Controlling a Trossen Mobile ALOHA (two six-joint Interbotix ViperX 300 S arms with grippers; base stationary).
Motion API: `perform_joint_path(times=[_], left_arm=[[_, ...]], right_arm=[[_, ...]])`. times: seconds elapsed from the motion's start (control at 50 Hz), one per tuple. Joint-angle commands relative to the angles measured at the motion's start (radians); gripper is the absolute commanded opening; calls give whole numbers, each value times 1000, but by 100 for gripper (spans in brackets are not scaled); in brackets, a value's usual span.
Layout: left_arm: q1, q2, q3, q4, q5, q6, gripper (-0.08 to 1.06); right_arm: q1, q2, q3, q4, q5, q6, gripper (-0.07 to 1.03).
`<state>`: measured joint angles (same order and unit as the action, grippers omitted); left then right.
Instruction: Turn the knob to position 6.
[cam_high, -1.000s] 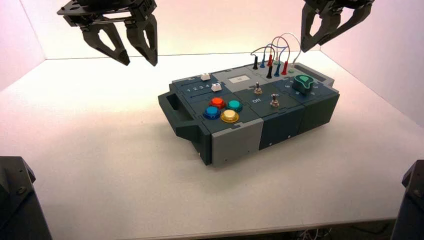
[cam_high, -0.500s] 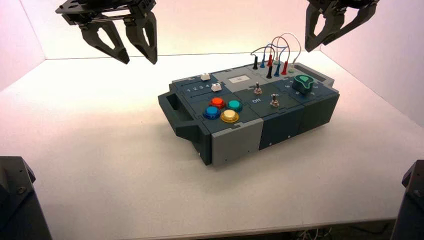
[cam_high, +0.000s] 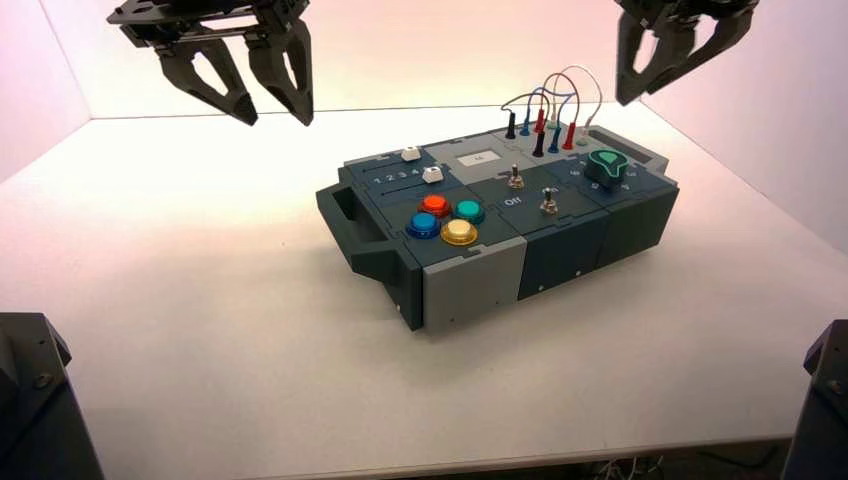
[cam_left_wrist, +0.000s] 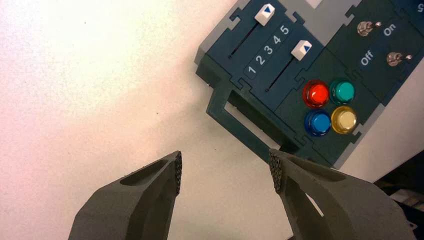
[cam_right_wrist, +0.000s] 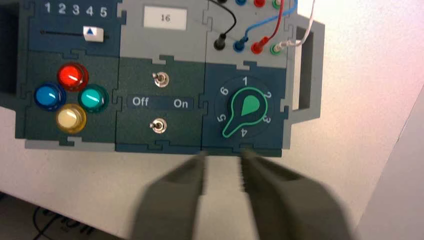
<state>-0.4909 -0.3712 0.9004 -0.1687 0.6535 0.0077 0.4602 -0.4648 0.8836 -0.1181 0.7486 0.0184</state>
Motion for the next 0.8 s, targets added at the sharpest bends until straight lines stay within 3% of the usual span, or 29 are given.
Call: perform_joint_path(times=[0.02, 0.48, 0.62, 0.8], left_arm=[[3, -35, -12, -2, 6, 0, 89], [-2, -74, -18, -3, 15, 0, 89], [-14, -67, -26, -3, 14, 11, 89], [-29, -3, -86, -5, 6, 41, 89]], right_arm=[[-6, -6, -32, -9, 17, -5, -2], [-6, 117, -37, -12, 61, -5, -2], [-11, 135, -40, -12, 61, -2, -2], [-71, 199, -43, -11, 61, 0, -2]])
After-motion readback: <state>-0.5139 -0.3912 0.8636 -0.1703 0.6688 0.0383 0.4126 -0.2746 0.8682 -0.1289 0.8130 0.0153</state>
